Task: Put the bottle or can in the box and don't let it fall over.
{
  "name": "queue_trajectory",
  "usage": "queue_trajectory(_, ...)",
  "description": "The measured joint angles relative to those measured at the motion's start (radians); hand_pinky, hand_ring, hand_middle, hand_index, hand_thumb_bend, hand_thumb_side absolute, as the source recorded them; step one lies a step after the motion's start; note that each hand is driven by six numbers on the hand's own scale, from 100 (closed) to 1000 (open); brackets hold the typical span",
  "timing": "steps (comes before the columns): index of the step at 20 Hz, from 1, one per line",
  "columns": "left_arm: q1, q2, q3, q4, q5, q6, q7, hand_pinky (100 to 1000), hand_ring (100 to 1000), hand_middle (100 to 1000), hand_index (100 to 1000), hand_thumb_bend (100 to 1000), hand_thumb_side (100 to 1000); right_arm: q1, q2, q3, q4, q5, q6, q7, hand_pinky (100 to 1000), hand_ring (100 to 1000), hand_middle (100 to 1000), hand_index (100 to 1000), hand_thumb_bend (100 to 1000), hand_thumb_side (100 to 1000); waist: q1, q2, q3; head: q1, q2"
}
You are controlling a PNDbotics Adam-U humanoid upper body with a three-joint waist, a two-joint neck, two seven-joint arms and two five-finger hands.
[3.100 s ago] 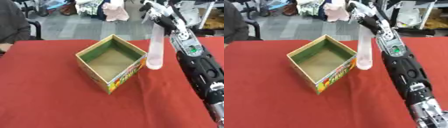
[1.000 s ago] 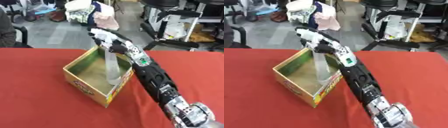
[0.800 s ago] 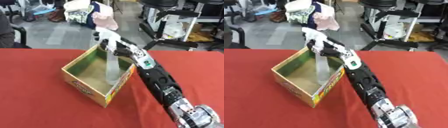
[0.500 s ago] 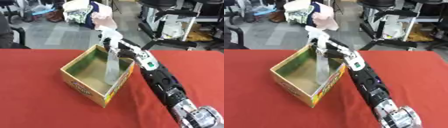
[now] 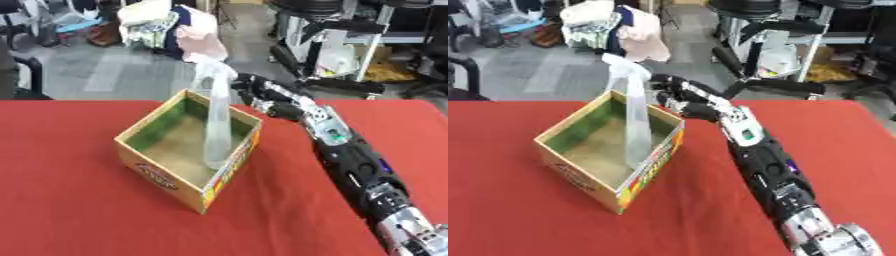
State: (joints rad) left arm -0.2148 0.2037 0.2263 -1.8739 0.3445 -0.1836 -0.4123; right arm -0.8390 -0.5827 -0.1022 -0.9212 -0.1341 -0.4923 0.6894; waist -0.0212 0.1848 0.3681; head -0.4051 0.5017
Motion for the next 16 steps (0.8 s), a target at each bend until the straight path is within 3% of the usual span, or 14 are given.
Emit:
queue_trajectory(4,0.028,0.008,0.006,0.004,-0.015,0.0,0.001,762,1000,1000,1000,294,1000,0.07,-0.039,-0.027,-0.066,-0.111,-0.008,-0.008,1000,1000,1000,1000,100,534,0.0,-0.03,-0.047,0.025,0.026)
queue_trajectory(9,0.079,0.022,0.025,0.012,-0.043,-0.005,0.008,761,1000,1000,1000,294,1000,0.255,-0.055,-0.088,-0.227,-0.292,0.0,-0.06,972,1000,1000,1000,100,556,-0.014,-0.059,-0.123,0.089,0.084)
queue_trajectory(13,0.106,0.035,0.038,0.013,-0.067,-0.008,0.015,760,1000,1000,1000,293,1000,0.431,-0.024,-0.164,-0.399,-0.366,0.054,-0.16,953,1000,1000,969,100,569,-0.021,-0.089,-0.168,0.131,0.123)
queue_trajectory(16,0.124,0.035,0.045,0.017,-0.084,-0.011,0.018,759,1000,1000,1000,289,1000,0.536,0.025,-0.222,-0.512,-0.372,0.089,-0.235,932,1000,1000,926,100,568,-0.025,-0.092,-0.188,0.161,0.139)
